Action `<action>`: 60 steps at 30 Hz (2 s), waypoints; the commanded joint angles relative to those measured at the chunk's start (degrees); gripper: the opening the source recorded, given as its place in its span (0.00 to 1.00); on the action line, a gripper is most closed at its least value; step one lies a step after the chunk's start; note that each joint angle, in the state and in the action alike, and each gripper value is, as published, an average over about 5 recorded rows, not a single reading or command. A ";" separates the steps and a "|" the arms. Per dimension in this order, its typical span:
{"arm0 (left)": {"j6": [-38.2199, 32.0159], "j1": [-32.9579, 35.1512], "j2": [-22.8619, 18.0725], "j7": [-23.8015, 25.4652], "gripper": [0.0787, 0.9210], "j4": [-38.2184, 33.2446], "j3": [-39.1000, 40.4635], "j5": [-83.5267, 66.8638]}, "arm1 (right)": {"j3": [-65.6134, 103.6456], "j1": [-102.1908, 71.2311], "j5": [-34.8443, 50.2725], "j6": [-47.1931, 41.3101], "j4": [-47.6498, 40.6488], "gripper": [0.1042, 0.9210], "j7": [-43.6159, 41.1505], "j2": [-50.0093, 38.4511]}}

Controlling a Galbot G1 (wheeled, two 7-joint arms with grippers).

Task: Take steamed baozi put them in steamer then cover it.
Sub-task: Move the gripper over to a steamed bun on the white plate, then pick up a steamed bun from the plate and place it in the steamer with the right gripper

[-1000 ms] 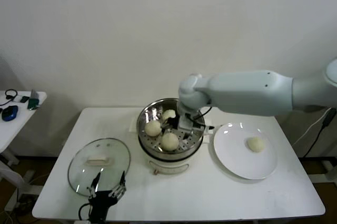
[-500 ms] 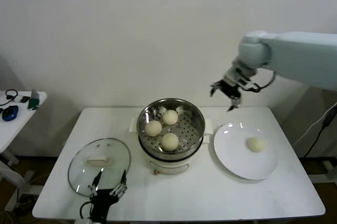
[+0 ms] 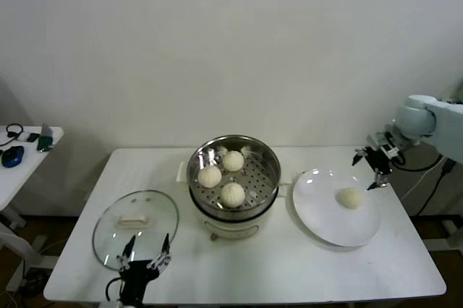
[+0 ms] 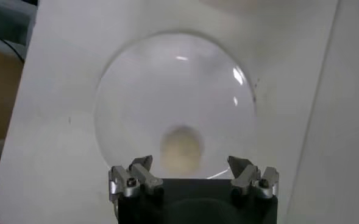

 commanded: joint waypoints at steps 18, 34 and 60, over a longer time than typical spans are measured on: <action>0.03 0.61 -0.62 -0.09 0.88 0.61 0.02 1.30 | 22.66 -26.11 -8.30 2.05 -25.58 0.88 0.15 12.90; 0.01 0.83 -0.56 -0.16 0.88 0.20 -0.10 1.14 | 22.77 -24.50 -7.76 0.73 -22.77 0.75 0.02 11.93; 0.32 0.36 0.07 -0.05 0.88 -1.49 0.61 1.00 | -8.84 27.88 36.25 -18.78 23.78 0.71 8.55 23.04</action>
